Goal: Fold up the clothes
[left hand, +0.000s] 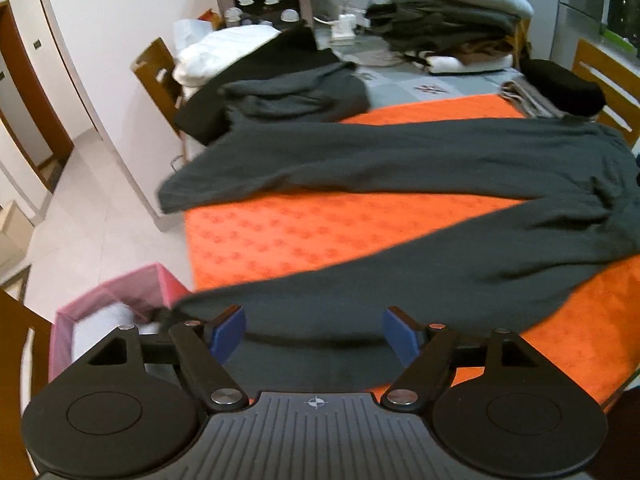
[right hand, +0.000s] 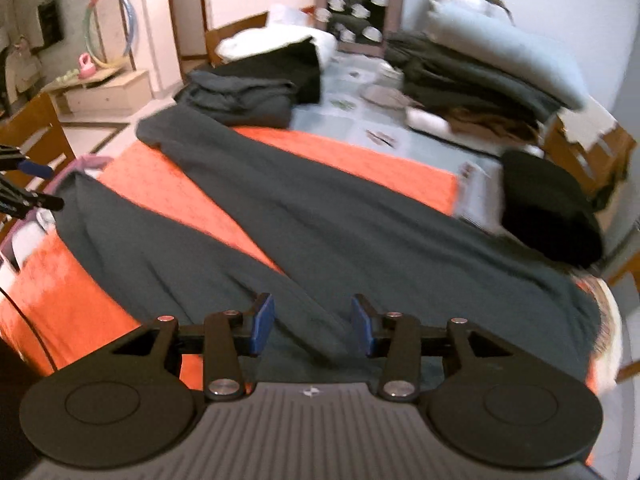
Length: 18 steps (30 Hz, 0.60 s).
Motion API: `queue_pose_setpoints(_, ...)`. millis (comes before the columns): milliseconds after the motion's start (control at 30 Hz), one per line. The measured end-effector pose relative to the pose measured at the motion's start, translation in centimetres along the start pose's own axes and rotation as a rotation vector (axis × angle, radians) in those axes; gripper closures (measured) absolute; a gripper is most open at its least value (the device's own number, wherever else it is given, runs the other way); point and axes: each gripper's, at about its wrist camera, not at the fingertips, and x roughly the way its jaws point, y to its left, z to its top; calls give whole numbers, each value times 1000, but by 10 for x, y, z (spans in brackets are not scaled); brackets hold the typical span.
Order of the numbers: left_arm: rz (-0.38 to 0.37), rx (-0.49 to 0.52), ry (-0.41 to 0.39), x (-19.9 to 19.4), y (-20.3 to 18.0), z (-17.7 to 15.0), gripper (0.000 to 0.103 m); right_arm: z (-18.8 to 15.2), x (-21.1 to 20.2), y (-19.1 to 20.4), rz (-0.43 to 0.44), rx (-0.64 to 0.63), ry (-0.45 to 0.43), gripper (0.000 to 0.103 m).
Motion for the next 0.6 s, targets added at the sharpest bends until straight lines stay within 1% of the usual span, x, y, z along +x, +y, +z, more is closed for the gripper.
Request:
queue_pose_setpoints(67,-15,3,-4,-5,-18,-2,24,-19,-11,-20,-9,-4,17,54)
queue_pose_setpoints(200,1,-7,6,-6,-56,-6,24,-61,-28,-60,-37,-5,63,54)
queue_pose_setpoints(267,10,-30,6,-8,-73,-8,23,-83,-34,-82,-70,24,85,54)
queue_pose_setpoints(400,29,-58,15,-10,-110,-11,23,-124,-43,-128,-147,144,116,54)
queue_pose_setpoints(500,32,-52,18,-11,-134,-13,23,-150,-49,-157,-193,247,111,54)
queue_pose_setpoints(600,30,-37,15,-12,-156,-13,23,-171,-52,-176,-219,337,97,55)
